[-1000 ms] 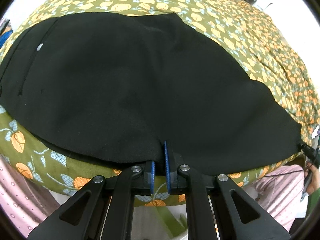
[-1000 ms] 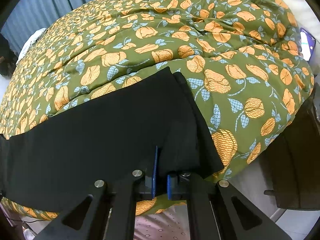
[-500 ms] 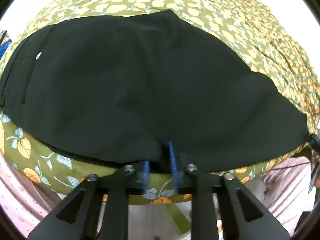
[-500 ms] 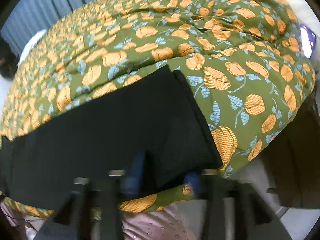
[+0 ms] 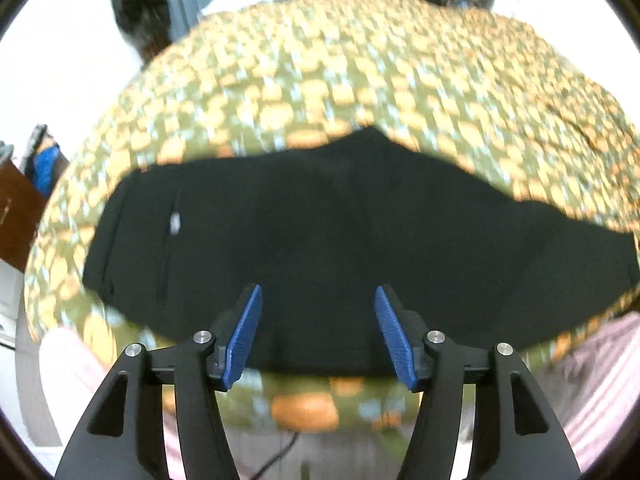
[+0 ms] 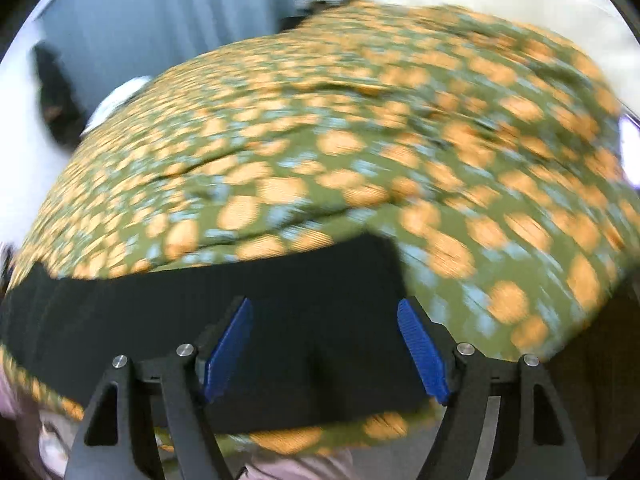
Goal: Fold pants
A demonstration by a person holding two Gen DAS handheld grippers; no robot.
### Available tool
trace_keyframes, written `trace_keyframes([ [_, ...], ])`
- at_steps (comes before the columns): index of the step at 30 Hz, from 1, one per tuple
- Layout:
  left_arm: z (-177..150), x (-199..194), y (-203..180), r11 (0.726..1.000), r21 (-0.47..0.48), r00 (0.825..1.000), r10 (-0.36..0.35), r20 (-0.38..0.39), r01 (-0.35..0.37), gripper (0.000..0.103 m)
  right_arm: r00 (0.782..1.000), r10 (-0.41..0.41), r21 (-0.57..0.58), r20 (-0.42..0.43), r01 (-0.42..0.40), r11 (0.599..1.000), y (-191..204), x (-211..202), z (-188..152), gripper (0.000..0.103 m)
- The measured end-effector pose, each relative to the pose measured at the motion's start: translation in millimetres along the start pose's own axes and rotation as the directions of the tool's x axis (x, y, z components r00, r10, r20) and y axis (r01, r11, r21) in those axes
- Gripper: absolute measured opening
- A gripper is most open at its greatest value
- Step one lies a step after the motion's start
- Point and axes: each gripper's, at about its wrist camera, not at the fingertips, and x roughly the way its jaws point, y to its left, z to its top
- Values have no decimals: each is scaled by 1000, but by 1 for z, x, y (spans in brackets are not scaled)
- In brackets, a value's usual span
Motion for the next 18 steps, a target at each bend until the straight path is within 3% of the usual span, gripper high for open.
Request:
trace_keyframes([
  [2, 9, 16, 1, 1000, -15, 1000, 1, 24, -1, 63, 997, 51, -40, -55, -53, 998, 1, 18, 3, 63],
  [3, 13, 28, -1, 1000, -22, 1000, 4, 9, -4, 63, 992, 21, -56, -121, -28, 998, -3, 34, 1, 60],
  [5, 14, 46, -2, 999, -39, 999, 12, -41, -14, 63, 971, -108, -76, -215, 93, 993, -21, 55, -8, 31],
  [6, 12, 50, -3, 998, -54, 998, 11, -62, -15, 63, 980, -90, -19, -179, 88, 996, -33, 47, -8, 15],
  [8, 8, 48, -5, 997, -76, 999, -6, -53, 2, 63, 988, -99, 35, -117, 104, 994, -39, 28, -6, 19],
  [9, 4, 46, -5, 997, -77, 999, -11, -46, 7, 64, 992, -101, 21, -81, 103, 994, -37, 18, -5, 30],
  [10, 1, 47, -6, 997, -72, 999, -9, -47, 6, 66, 993, -98, -3, -66, 98, 995, -33, 13, -4, 47],
  [12, -4, 52, -10, 998, -55, 998, 2, -62, -5, 66, 991, -97, -56, -88, 92, 994, -25, 16, -2, 55],
  [15, -6, 57, -12, 998, -54, 996, 14, -92, -19, 66, 974, -140, -104, -176, 123, 987, -22, 40, 2, 54],
  [16, -6, 54, -14, 998, -59, 996, 11, -87, -16, 66, 968, -154, -108, -196, 135, 985, -24, 44, 0, 49],
  [17, -6, 51, -14, 998, -60, 997, 10, -77, -14, 66, 962, -167, -105, -218, 146, 984, -27, 49, 0, 42],
  [18, -6, 49, -14, 998, -56, 997, 13, -72, -17, 66, 957, -181, -104, -227, 161, 982, -30, 51, 0, 22],
])
